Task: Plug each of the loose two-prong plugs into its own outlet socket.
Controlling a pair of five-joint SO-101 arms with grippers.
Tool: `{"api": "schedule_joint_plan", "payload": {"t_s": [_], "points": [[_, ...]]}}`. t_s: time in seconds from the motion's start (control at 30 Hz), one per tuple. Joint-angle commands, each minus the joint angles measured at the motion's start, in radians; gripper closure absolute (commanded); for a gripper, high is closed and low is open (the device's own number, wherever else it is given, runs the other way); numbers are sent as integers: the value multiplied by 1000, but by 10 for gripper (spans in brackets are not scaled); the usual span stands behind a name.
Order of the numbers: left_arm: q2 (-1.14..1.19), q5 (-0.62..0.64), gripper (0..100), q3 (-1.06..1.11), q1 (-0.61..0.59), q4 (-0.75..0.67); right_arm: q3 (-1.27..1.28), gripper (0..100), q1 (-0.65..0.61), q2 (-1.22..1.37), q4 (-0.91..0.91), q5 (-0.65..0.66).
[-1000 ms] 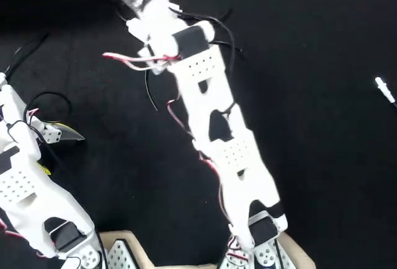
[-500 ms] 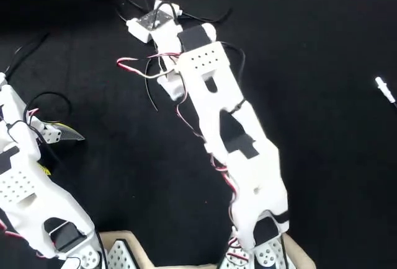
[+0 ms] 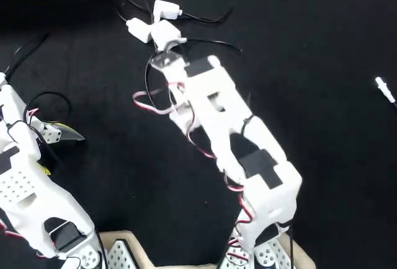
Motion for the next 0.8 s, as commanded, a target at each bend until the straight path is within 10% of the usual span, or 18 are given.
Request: {"api": "schedule_joint_plan", "payload": {"t_s": [0.0, 0.23, 0.63, 0.77], "points": [[-12, 6, 569, -2, 13, -25, 200, 662, 17, -128, -219, -6], [-12, 8, 626, -19, 13, -44, 498, 662, 89, -202, -646, -2], [-14, -8, 717, -599, -38, 242, 542, 662, 92, -242, -695, 0], [-84, -186, 717, -806, -91, 242, 542, 662, 92, -240, -695, 0]]}}
